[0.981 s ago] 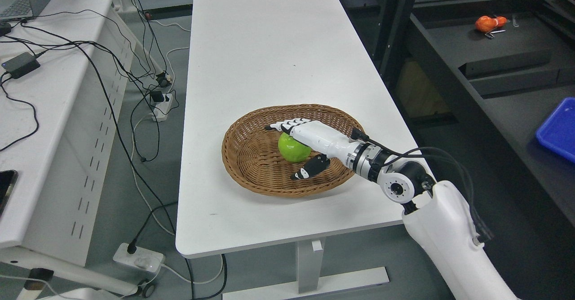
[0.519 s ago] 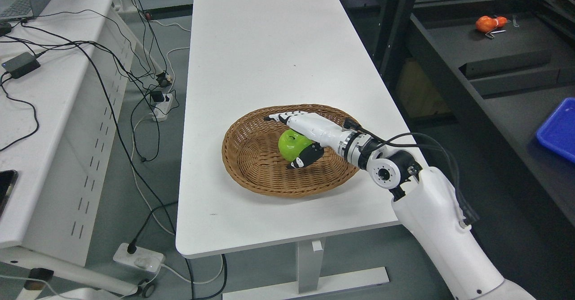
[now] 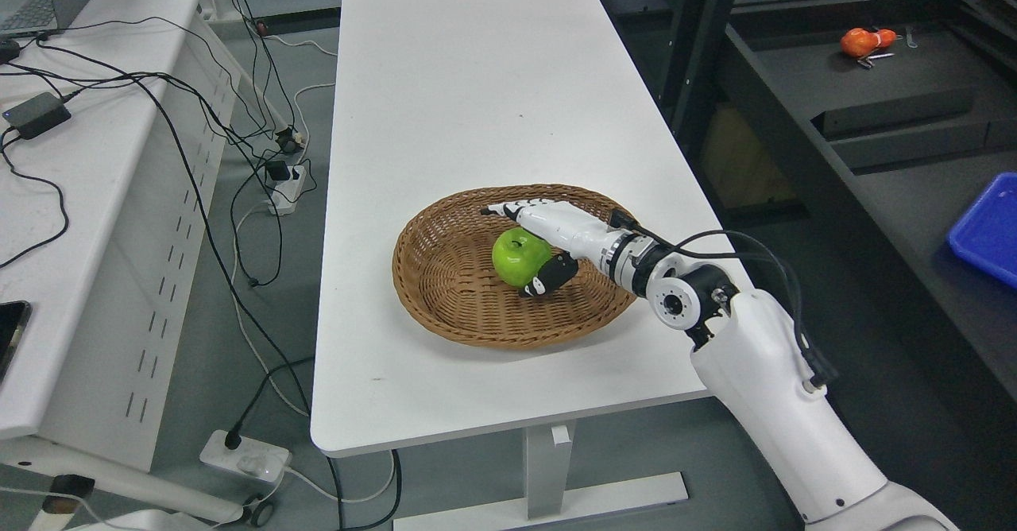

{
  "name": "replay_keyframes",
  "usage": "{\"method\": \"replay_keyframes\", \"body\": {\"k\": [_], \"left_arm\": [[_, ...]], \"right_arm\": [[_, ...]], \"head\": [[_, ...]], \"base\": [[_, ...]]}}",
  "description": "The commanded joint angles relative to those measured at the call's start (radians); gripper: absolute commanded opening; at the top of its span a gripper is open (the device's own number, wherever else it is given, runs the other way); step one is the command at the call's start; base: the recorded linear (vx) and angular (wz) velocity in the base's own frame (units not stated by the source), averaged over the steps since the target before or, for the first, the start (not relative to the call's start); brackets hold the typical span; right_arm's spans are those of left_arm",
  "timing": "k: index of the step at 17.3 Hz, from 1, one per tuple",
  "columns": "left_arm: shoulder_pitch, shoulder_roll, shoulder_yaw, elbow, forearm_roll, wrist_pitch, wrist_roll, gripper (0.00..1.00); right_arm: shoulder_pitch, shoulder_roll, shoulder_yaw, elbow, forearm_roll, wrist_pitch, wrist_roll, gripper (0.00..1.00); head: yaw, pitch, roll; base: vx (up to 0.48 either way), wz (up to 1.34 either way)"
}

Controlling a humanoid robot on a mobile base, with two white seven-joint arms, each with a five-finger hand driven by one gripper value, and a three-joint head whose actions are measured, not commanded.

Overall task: Place green apple on left shelf middle layer
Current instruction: 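Close the right hand fingers around the green apple in the basket, then lift the green apple up out of the basket with the right hand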

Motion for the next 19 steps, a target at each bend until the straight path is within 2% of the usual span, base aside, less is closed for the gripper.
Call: {"method": "replay_keyframes", "body": {"k": [1, 3, 4, 5, 7, 8, 10, 13, 16, 19], "left_arm": [[0.0, 0.017, 0.0, 0.0, 0.0, -0.001, 0.001, 1.0], [0.0, 0.017, 0.0, 0.0, 0.0, -0.001, 0.0, 1.0], [0.0, 0.017, 0.0, 0.0, 0.0, 0.0, 0.001, 1.0], [0.0, 0.017, 0.0, 0.0, 0.0, 0.0, 0.0, 1.0], [0.0, 0.017, 0.0, 0.0, 0.0, 0.0, 0.0, 1.0], [0.0, 0.017, 0.0, 0.0, 0.0, 0.0, 0.001, 1.0], [0.0, 0.017, 0.0, 0.0, 0.0, 0.0, 0.0, 1.0], [0.0, 0.017, 0.0, 0.0, 0.0, 0.0, 0.0, 1.0], [0.0, 0.017, 0.0, 0.0, 0.0, 0.0, 0.0, 1.0], [0.0, 0.017, 0.0, 0.0, 0.0, 0.0, 0.0, 1.0]], "right_arm": [[0.007, -0.002, 0.032, 0.092, 0.025, -0.004, -0.007, 0.83], [0.012, -0.002, 0.031, 0.092, 0.022, -0.004, -0.013, 0.72], [0.016, -0.001, 0.031, 0.091, 0.021, -0.004, -0.013, 0.62], [0.023, -0.002, 0.025, 0.082, 0.015, -0.007, -0.014, 0.42], [0.021, -0.007, 0.011, 0.062, 0.015, -0.009, -0.019, 0.12], [0.021, -0.021, -0.015, 0.044, 0.01, -0.009, -0.019, 0.06], [0.021, -0.05, -0.063, -0.044, 0.012, 0.0, -0.022, 0.0], [0.029, -0.093, -0.19, -0.118, 0.007, 0.057, -0.091, 0.0], [0.059, -0.038, -0.366, -0.148, 0.002, 0.056, -0.265, 0.0], [0.153, 0.002, -0.419, -0.194, 0.002, 0.065, -0.561, 0.0]], "head": [[0.0, 0.0, 0.0], [0.0, 0.0, 0.0], [0.0, 0.0, 0.0], [0.0, 0.0, 0.0], [0.0, 0.0, 0.0], [0.0, 0.0, 0.0], [0.0, 0.0, 0.0], [0.0, 0.0, 0.0], [0.0, 0.0, 0.0], [0.0, 0.0, 0.0]], "base": [[0.0, 0.0], [0.0, 0.0], [0.0, 0.0], [0.0, 0.0], [0.0, 0.0], [0.0, 0.0], [0.0, 0.0], [0.0, 0.0], [0.005, 0.0], [0.015, 0.0]]}}
